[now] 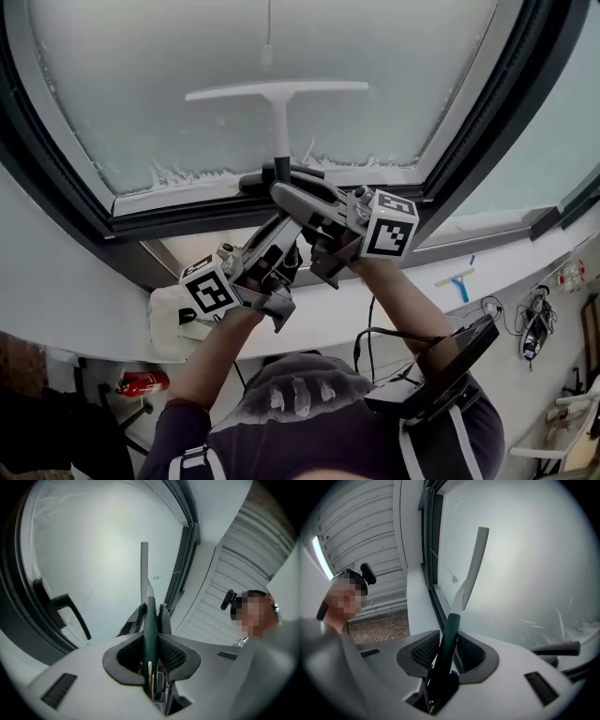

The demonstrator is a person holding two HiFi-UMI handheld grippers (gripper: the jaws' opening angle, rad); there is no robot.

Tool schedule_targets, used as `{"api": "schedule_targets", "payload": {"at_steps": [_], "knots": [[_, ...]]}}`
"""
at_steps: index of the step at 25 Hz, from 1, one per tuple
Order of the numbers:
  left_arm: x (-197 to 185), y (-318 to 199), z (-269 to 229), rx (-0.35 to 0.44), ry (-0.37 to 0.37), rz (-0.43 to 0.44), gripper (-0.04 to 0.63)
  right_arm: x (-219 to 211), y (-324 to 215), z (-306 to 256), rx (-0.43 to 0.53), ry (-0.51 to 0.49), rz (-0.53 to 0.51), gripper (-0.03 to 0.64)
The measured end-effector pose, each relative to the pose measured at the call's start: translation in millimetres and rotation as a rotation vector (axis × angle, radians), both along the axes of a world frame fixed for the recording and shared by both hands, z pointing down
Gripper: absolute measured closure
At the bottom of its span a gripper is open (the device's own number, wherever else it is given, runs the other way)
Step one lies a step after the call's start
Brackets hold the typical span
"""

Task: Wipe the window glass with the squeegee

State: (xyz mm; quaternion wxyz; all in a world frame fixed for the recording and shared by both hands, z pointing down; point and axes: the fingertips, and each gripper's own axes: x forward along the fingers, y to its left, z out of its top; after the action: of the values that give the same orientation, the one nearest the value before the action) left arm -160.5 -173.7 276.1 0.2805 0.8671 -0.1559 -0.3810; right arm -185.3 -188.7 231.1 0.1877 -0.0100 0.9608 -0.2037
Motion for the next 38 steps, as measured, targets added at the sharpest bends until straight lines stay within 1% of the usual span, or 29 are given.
{"api": "schedule_targets", "payload": {"at_steps": [3,5,7,8,10,12,13,14,17,18,19,21,22,26,28,30,32,34,38], "knots": [[3.1,-1.0,-2.8,0.008,0.031,0.028,0.506,6.8,-2.0,-3.1,0.007,-0.023,0.057,0.506],[20.0,-1.7,-10.7,0.011,0.054,0.057,0.506,26.1,-2.7,-10.2,0.007,-0.036,0.071,0.506],[39.5,-3.0,-19.9,0.019,0.078,0.079,0.506,48.4,-3.3,-18.4,0.003,-0.044,0.064,0.506],[48.1,-4.4,-23.2,0.026,0.073,0.083,0.506,58.3,-4.3,-21.1,0.0,-0.048,0.063,0.506],[65.2,-8.5,-27.0,0.047,0.011,0.077,0.506,76.9,-7.5,-23.8,0.012,-0.05,0.085,0.506],[84.0,-14.0,-29.8,0.074,-0.082,0.065,0.506,95.9,-10.7,-26.7,0.064,-0.032,0.121,0.516],[95.0,-17.6,-31.9,0.089,-0.131,0.063,0.506,106.3,-12.8,-29.1,0.091,-0.023,0.131,0.535],[107.7,-21.8,-34.7,0.102,-0.18,0.065,0.506,118.4,-15.7,-32.3,0.111,-0.019,0.131,0.537],[155.1,-38.9,-45.9,0.143,-0.337,0.071,0.506,166.8,-29.6,-44.8,0.133,-0.044,0.078,0.537],[170.6,-46.0,-50.3,0.156,-0.374,0.069,0.506,184.4,-35.1,-49.1,0.139,-0.055,0.055,0.537],[184.2,-52.7,-55.5,0.163,-0.388,0.07,0.506,200.5,-40.6,-53.5,0.146,-0.066,0.038,0.537],[202.9,-61.7,-64.6,0.172,-0.384,0.067,0.506,222.6,-49.1,-60.6,0.167,-0.078,0.032,0.535],[206.7,-63.2,-66.5,0.179,-0.385,0.056,0.506,226.2,-50.7,-62.5,0.182,-0.073,0.033,0.535],[201.9,-59.6,-66.3,0.21,-0.403,0.0,0.506,214.3,-48.2,-68.2,0.227,-0.024,0.01,0.527],[205.2,-62.4,-67.5,0.228,-0.427,-0.031,0.506,210.8,-49.4,-69.3,0.243,0.019,-0.022,0.505],[210.4,-62.1,-71.6,0.248,-0.434,-0.047,0.506,207.0,-45.5,-70.6,0.262,0.059,-0.058,0.505],[211.3,-57.3,-78.4,0.265,-0.414,-0.064,0.506,204.9,-39.6,-75.8,0.284,0.075,-0.055,0.506],[210.1,-55.6,-85.6,0.277,-0.391,-0.082,0.506,204.3,-38.5,-82.9,0.286,0.074,-0.047,0.506],[209.7,-88.9,-100.0,0.273,-0.352,-0.065,0.506,205.3,-74.2,-97.3,0.257,0.077,0.005,0.506]]}}
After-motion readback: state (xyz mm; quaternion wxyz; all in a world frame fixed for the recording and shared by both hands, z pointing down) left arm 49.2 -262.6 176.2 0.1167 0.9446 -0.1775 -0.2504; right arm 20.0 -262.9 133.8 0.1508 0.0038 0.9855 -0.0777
